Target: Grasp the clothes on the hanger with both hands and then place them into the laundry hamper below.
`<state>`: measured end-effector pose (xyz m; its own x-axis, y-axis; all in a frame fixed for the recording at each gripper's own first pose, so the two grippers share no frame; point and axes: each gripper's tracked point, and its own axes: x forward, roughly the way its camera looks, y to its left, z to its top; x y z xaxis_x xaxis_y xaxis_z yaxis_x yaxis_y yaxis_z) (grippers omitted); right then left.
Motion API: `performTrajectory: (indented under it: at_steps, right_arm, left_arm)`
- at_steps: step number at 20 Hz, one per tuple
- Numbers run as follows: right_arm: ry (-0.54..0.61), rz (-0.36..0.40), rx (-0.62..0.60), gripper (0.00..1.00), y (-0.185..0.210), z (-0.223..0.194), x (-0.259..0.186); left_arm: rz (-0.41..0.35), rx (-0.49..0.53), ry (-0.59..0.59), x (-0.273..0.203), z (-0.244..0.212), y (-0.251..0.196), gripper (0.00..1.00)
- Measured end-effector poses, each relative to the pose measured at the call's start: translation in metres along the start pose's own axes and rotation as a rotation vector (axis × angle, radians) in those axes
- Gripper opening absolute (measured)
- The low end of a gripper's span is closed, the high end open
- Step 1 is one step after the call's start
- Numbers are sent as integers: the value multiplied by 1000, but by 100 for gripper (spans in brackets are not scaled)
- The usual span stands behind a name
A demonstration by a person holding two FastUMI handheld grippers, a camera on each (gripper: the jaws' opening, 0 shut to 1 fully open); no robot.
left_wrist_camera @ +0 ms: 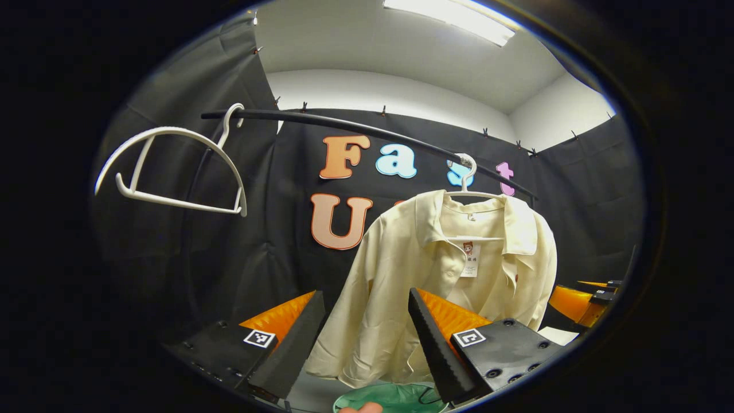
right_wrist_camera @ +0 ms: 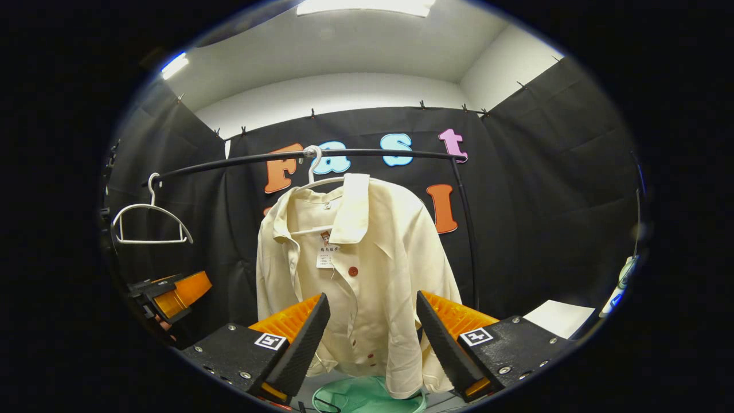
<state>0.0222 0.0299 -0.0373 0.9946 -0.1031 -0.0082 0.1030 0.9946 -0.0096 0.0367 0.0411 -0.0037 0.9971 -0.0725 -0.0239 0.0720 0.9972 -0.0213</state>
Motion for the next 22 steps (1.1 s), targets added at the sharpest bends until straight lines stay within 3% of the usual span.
performTrajectory:
  at_steps: [6, 10, 18, 22]
  right_arm:
    - [64, 0, 6, 94, 14, -32, 55]
    - [70, -49, -1, 95, 18, -48, 116]
    - [70, -202, -60, 94, -11, -66, 174]
    - [71, -280, -163, 82, -41, -79, 190]
  left_arm:
    - [-1, 0, 11, -3, 0, 8, 96]
    - [-14, -9, 4, -6, 4, 12, 96]
    - [-36, 9, -3, -11, 0, 17, 96]
    - [-48, 9, 0, -8, -3, 15, 96]
